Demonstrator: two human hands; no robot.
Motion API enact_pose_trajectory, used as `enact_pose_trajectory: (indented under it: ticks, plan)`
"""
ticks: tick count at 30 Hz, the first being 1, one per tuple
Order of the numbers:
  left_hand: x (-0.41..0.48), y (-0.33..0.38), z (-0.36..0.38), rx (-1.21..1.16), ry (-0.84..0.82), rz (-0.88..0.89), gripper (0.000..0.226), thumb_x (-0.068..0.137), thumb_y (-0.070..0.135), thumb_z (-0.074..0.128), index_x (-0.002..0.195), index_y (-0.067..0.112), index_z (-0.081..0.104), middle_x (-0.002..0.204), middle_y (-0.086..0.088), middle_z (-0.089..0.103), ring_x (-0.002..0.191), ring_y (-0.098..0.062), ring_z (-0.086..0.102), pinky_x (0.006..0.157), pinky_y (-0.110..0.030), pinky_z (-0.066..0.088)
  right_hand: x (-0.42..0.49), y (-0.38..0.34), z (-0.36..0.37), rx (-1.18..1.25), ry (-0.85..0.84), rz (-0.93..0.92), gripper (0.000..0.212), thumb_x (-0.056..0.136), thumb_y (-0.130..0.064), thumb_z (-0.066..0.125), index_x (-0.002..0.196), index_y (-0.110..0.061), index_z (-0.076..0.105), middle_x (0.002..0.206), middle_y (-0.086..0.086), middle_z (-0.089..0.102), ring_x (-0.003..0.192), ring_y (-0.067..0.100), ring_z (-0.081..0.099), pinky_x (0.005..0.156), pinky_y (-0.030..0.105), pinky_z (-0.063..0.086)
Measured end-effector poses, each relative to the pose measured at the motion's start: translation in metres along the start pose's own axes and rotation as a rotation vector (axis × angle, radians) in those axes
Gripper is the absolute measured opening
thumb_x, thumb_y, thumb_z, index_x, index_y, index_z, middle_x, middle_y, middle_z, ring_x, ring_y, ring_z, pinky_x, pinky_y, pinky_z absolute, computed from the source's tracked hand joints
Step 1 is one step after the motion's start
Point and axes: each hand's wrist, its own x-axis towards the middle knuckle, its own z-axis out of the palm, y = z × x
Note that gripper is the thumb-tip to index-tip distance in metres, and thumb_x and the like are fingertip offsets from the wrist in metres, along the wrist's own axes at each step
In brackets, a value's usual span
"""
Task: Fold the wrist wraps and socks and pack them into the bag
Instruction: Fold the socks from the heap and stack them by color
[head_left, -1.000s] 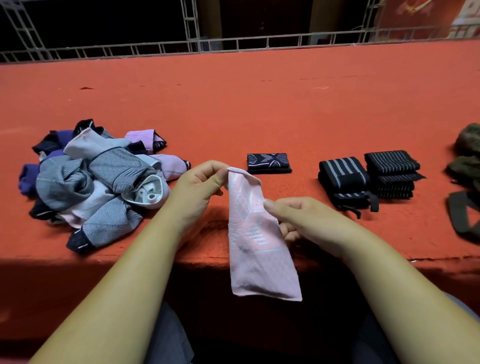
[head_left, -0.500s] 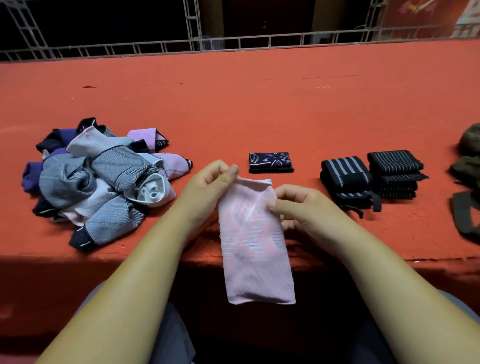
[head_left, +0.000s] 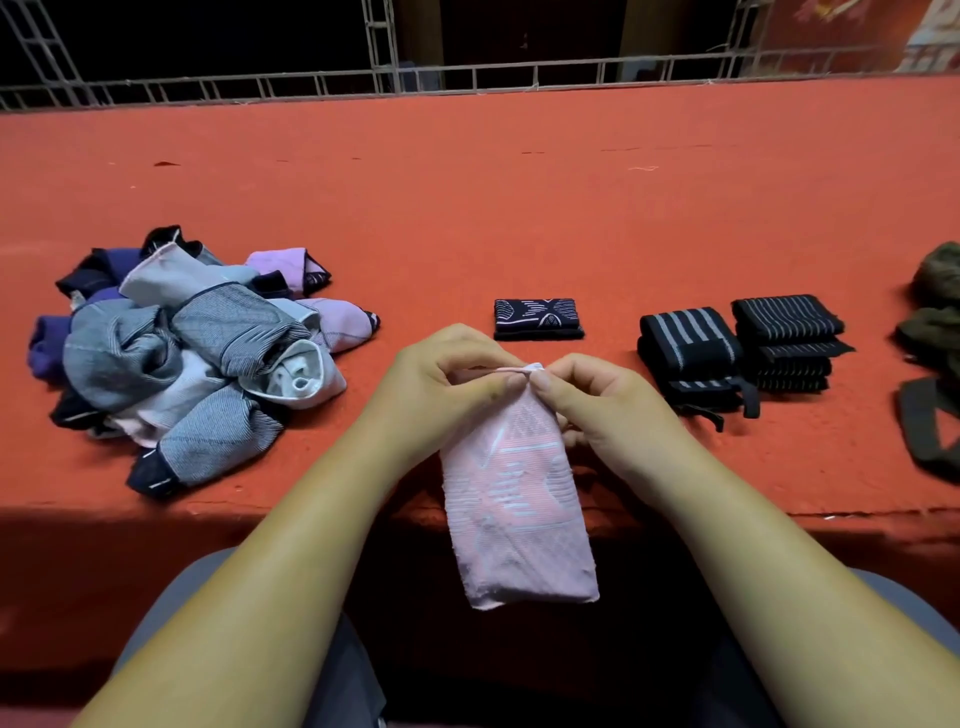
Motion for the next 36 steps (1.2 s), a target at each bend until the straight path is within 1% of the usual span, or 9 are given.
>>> enact_pose_trajectory:
  ticks: [3, 7, 11, 13, 18, 22, 26, 31, 36]
  plan:
    - [0.002, -0.005, 0.001, 0.003, 0.076, -0.034, 0.004, 0.093, 0.014, 0.081, 0.09, 0.013, 0.083, 0.1, -0.002, 0.073, 0.1, -0.014, 0.07, 0.087, -0.026, 0.052, 0.0, -0.001, -0.001, -0.074, -0.028, -0.028, 0.024, 0.099, -0.028, 0.077, 0.087, -0.01, 0.066, 0.082, 0.005, 0.063, 0.073, 0.017, 0.054, 0.073, 0.037, 0.045]
    - [0.005, -0.008, 0.01, -0.152, 0.129, -0.208, 0.012, 0.088, 0.012, 0.076, 0.078, 0.007, 0.074, 0.105, -0.011, 0.07, 0.092, -0.008, 0.065, 0.081, -0.023, 0.048, 0.001, -0.004, 0.002, -0.045, -0.034, -0.101, 0.026, 0.094, 0.001, 0.073, 0.08, 0.004, 0.052, 0.097, 0.009, 0.072, 0.083, 0.013, 0.064, 0.075, 0.028, 0.05]
    - [0.004, -0.01, 0.013, -0.124, 0.086, -0.26, 0.014, 0.091, 0.026, 0.082, 0.089, 0.015, 0.074, 0.108, -0.002, 0.072, 0.093, -0.006, 0.063, 0.08, -0.021, 0.048, 0.002, -0.002, 0.004, -0.065, 0.075, -0.13, 0.024, 0.092, 0.007, 0.07, 0.08, 0.008, 0.049, 0.076, -0.006, 0.066, 0.069, 0.009, 0.055, 0.065, 0.023, 0.044]
    - [0.004, -0.016, 0.008, -0.199, 0.101, -0.338, 0.024, 0.087, 0.034, 0.087, 0.103, 0.021, 0.074, 0.105, 0.004, 0.075, 0.092, -0.006, 0.064, 0.083, -0.024, 0.049, 0.003, -0.001, 0.001, -0.041, 0.148, -0.124, 0.02, 0.092, 0.007, 0.069, 0.084, -0.001, 0.053, 0.067, -0.009, 0.058, 0.061, 0.007, 0.047, 0.058, 0.022, 0.039]
    - [0.003, -0.024, 0.003, -0.405, 0.139, -0.497, 0.037, 0.081, 0.014, 0.091, 0.113, 0.013, 0.073, 0.083, -0.003, 0.067, 0.079, -0.02, 0.06, 0.068, -0.03, 0.045, 0.008, 0.002, -0.008, 0.018, 0.188, -0.092, 0.018, 0.096, -0.006, 0.076, 0.103, -0.016, 0.063, 0.071, -0.01, 0.058, 0.067, 0.008, 0.052, 0.063, 0.027, 0.043]
    - [0.006, -0.021, 0.006, -0.63, 0.095, -0.566, 0.046, 0.079, 0.018, 0.089, 0.119, 0.006, 0.071, 0.101, -0.013, 0.07, 0.086, -0.025, 0.064, 0.075, -0.036, 0.047, 0.008, 0.004, -0.011, -0.017, 0.226, -0.131, 0.017, 0.098, -0.011, 0.074, 0.111, -0.023, 0.072, 0.081, -0.011, 0.063, 0.078, 0.009, 0.059, 0.068, 0.035, 0.051]
    - [-0.004, -0.016, 0.005, -0.382, -0.243, -0.616, 0.029, 0.093, 0.016, 0.078, 0.122, 0.01, 0.075, 0.114, -0.009, 0.079, 0.096, -0.023, 0.073, 0.084, -0.036, 0.057, 0.009, 0.002, -0.013, 0.033, 0.285, -0.126, 0.026, 0.099, -0.009, 0.073, 0.119, -0.025, 0.071, 0.089, -0.007, 0.068, 0.089, 0.014, 0.066, 0.081, 0.044, 0.054]
    - [0.0, -0.013, 0.006, -0.502, -0.04, -0.485, 0.029, 0.099, 0.011, 0.07, 0.128, 0.005, 0.071, 0.122, -0.023, 0.075, 0.113, -0.042, 0.071, 0.099, -0.051, 0.055, 0.006, 0.002, -0.013, -0.03, 0.131, 0.155, 0.021, 0.101, -0.032, 0.072, 0.115, -0.017, 0.077, 0.11, 0.007, 0.081, 0.096, 0.025, 0.078, 0.079, 0.041, 0.062]
    - [0.001, -0.019, -0.002, -0.381, -0.082, -0.543, 0.029, 0.099, 0.01, 0.069, 0.129, 0.009, 0.068, 0.126, -0.02, 0.074, 0.115, -0.038, 0.072, 0.101, -0.054, 0.054, 0.002, -0.001, -0.013, -0.092, 0.121, 0.109, 0.015, 0.101, -0.025, 0.071, 0.11, -0.021, 0.082, 0.098, 0.003, 0.082, 0.076, 0.015, 0.075, 0.063, 0.027, 0.053]
